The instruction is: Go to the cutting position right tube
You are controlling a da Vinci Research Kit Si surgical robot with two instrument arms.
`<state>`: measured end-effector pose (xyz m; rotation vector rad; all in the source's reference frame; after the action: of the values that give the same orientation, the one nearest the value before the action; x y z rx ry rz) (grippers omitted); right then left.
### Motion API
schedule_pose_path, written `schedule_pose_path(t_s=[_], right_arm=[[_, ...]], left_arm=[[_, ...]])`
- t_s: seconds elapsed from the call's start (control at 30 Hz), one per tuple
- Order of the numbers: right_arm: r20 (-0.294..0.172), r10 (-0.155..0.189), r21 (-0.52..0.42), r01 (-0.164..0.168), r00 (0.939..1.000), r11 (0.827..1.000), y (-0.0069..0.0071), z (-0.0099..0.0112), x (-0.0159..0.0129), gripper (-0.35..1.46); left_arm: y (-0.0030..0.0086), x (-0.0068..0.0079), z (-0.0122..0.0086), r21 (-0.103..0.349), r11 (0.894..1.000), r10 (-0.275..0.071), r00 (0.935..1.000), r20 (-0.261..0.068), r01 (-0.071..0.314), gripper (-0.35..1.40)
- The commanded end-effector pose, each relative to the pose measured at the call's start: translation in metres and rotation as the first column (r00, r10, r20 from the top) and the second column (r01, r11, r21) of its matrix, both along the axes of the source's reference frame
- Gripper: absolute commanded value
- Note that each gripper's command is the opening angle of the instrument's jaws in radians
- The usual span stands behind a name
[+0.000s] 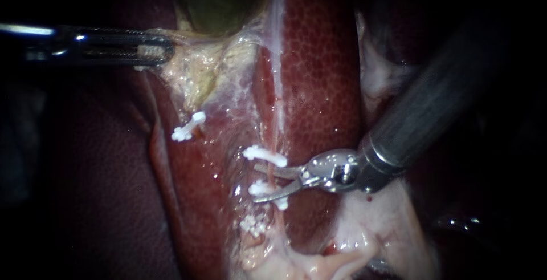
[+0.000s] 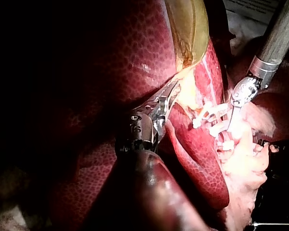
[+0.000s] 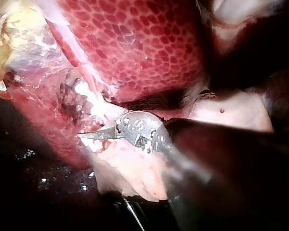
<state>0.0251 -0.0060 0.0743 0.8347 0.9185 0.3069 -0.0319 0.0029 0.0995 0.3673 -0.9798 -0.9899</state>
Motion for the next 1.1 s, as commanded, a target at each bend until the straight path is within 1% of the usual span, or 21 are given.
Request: schedule_pose_path(t_s=[0.03, 0.17, 0.27, 0.33, 0.57, 0.7, 1.1], right_arm=[[-0.003, 0.001, 0.006, -0.001, 1.0000, 1.000, 0.0000, 0.0000, 0.0002, 1.36], [-0.028, 0.005, 0.024, -0.005, 0.9996, 1.000, -0.0001, -0.0002, 0.0013, 1.36], [-0.031, 0.006, 0.025, -0.005, 0.9995, 1.000, 0.0000, -0.0003, 0.0017, 1.35], [-0.035, 0.013, 0.033, -0.011, 0.9993, 0.999, 0.0000, -0.0003, 0.0019, 1.35], [-0.055, 0.025, 0.045, -0.023, 0.9982, 0.999, 0.0007, -0.0007, 0.0019, 1.33], [-0.060, 0.029, 0.049, -0.026, 0.9978, 0.998, 0.0009, -0.0009, 0.0019, 1.33], [-0.057, 0.030, 0.054, -0.027, 0.9979, 0.998, 0.0009, -0.0009, 0.0019, 1.31]], left_arm=[[0.0000, 0.0000, 0.0000, 0.000, 1.000, -0.001, 1.0000, 0.000, 0.001, -0.35], [0.0000, 0.0000, -0.0001, 0.000, 1.000, -0.001, 1.0000, 0.000, 0.001, -0.35], [0.0000, 0.0000, -0.0001, 0.000, 1.000, -0.001, 1.0000, 0.000, 0.001, -0.35], [0.0000, 0.0000, -0.0001, 0.000, 1.000, -0.001, 1.0000, 0.000, 0.001, -0.35], [0.0000, 0.0000, -0.0001, 0.000, 1.000, -0.001, 1.0000, 0.000, 0.001, -0.35], [0.0000, 0.0000, -0.0001, 0.000, 1.000, -0.001, 1.0000, 0.000, 0.001, -0.35], [0.0000, 0.0000, -0.0001, 0.000, 1.000, -0.001, 1.0000, -0.001, 0.001, -0.35]])
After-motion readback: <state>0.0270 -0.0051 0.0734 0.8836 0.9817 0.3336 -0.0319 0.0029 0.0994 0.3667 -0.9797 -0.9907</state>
